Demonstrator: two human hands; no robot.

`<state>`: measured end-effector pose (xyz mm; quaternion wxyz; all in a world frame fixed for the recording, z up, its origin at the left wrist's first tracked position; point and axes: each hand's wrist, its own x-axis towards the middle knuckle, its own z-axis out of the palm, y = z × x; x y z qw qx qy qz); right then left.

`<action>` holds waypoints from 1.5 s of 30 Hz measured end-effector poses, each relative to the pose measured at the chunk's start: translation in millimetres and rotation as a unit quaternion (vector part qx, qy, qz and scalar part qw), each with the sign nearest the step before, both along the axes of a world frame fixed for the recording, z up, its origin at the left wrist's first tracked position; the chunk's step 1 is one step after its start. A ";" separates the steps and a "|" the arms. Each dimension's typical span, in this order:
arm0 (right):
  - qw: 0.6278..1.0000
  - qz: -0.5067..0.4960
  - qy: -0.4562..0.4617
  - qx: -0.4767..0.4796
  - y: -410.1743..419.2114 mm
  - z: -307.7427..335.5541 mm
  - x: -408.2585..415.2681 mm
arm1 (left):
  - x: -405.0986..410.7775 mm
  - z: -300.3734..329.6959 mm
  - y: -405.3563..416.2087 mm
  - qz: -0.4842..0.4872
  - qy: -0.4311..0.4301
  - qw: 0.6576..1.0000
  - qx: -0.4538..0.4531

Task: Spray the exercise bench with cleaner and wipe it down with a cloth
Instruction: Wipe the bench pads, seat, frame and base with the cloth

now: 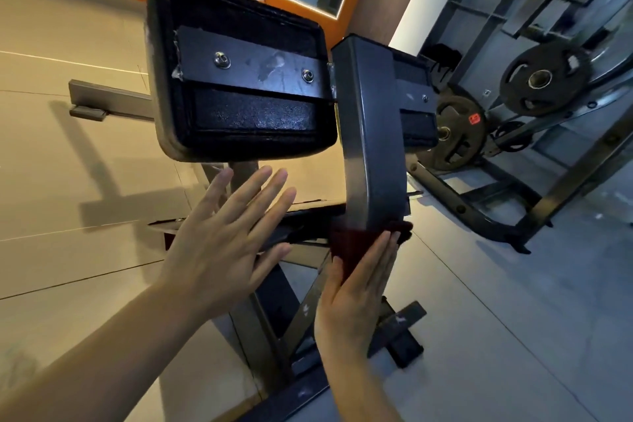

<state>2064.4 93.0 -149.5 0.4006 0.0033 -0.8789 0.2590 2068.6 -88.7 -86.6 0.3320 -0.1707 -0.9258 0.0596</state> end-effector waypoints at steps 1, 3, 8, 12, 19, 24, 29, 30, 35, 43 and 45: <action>1.000 -0.006 -0.003 0.007 1.1 -6.2 1.9 | -0.8 -0.7 0.3 0.005 -0.002 1.000 0.000; 1.000 -0.010 -0.007 0.015 3.2 -5.7 0.8 | -2.1 -2.4 1.0 0.015 -0.006 1.000 0.007; 0.997 0.008 -0.005 0.079 2.1 71.4 -25.5 | -2.5 -4.9 2.4 0.016 -0.010 1.000 0.014; 0.993 0.028 -0.015 0.110 -2.2 124.6 -61.9 | -1.2 -3.5 0.7 -0.004 -0.015 1.000 0.019; 0.995 0.020 0.100 0.022 -1.7 67.8 -46.8 | 1.2 -3.4 -0.3 -0.010 -0.019 0.999 0.024; 0.994 -0.007 0.079 -0.071 -6.3 4.7 -24.4 | 3.0 -5.1 -4.0 -0.020 -0.001 1.000 -0.005; 0.974 -0.001 -0.018 -0.224 -33.9 -50.7 5.8 | 26.6 -46.1 4.9 -0.127 -0.024 0.988 -0.083; 0.972 0.000 -0.034 -0.233 -34.5 -57.5 8.6 | 30.9 -55.3 5.3 -0.150 -0.038 0.984 -0.093; 0.963 -0.011 -0.103 -0.249 -24.5 -53.5 12.1 | 43.6 -94.8 -8.0 -0.183 -0.112 0.973 -0.089; 0.994 0.019 0.098 -0.055 -2.8 37.8 -33.3 | 54.0 -133.1 -3.8 -0.105 -0.230 0.964 0.083; 0.991 0.039 0.112 -0.064 1.9 37.6 -39.0 | 54.2 -137.2 1.1 -0.096 -0.227 0.965 0.094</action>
